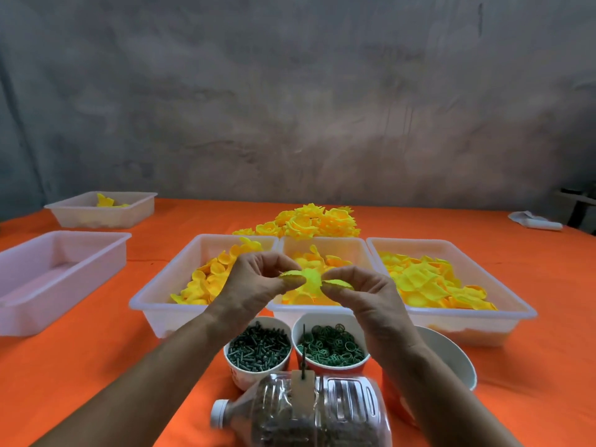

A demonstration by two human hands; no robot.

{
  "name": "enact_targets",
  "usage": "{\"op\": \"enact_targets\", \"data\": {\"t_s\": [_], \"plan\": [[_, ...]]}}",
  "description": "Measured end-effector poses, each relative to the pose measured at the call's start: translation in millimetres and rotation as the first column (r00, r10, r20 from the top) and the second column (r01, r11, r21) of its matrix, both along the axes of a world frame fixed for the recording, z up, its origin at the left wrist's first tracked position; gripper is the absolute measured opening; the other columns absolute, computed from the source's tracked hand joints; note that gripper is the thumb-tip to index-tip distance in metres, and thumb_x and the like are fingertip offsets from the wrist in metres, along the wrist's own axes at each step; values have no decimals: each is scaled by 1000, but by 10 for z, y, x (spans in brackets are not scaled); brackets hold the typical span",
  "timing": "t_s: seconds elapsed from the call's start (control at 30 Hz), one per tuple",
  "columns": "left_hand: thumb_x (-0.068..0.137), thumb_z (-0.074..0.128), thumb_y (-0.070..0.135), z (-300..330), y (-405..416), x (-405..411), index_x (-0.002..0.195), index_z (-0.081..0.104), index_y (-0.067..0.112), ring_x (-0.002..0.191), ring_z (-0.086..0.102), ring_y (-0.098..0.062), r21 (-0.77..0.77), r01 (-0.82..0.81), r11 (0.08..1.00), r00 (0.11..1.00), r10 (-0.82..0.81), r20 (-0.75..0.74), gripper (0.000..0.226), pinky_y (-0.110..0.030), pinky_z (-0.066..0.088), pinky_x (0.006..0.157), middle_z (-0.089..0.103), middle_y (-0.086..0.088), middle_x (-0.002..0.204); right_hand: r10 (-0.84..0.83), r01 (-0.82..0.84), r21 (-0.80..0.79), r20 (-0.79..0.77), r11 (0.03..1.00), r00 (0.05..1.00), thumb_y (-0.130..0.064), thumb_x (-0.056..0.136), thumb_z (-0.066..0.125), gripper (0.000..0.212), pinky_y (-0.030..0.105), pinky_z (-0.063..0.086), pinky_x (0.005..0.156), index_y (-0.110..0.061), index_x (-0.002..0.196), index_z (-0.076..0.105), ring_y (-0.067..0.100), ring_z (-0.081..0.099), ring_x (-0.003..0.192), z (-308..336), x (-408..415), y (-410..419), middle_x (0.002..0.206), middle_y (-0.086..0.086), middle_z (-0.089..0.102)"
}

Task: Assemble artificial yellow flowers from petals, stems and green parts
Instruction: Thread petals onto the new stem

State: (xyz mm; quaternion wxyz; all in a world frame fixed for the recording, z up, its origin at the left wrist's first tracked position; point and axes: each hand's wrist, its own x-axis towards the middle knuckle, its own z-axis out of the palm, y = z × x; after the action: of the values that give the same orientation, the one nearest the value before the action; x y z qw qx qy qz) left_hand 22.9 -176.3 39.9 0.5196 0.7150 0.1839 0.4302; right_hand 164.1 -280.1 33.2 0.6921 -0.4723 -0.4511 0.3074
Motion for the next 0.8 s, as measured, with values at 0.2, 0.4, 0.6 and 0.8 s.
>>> {"op": "enact_targets", "data": {"t_s": [0.2,0.4,0.6,0.8], "plan": [[70,75,-8,-78,-69,52,74,68,18,63,57,-19,250,-107,962,991,84,101,27,-34,51,61,67,-5,70,-350,204,359,412,911,841,8,67,76,28,28,49,71,-18,65,66,19,64,81,-76,27,-83,79,2,67],[67,77,8,-63,-166,-11,86,66,26,71,58,-7,528,-204,825,979,179,98,28,-23,48,55,64,13,88,-517,239,502,539,831,665,-3,68,74,6,39,50,67,-6,65,69,29,63,78,-102,-29,-107,78,4,66],[68,68,3,27,-334,-164,96,70,13,86,55,-11,717,-215,663,970,233,75,30,-26,48,58,59,-3,101,-435,192,438,565,878,701,9,67,77,16,21,46,71,-4,68,68,19,63,80,-66,-92,-182,80,6,66],[73,70,2,-52,-391,-251,79,75,2,81,56,-16,705,-223,673,968,237,79,8,-36,47,60,63,-12,93,-350,131,408,527,904,774,8,69,75,17,26,51,77,-6,72,66,15,66,88,-75,-182,-238,89,6,69]]}}
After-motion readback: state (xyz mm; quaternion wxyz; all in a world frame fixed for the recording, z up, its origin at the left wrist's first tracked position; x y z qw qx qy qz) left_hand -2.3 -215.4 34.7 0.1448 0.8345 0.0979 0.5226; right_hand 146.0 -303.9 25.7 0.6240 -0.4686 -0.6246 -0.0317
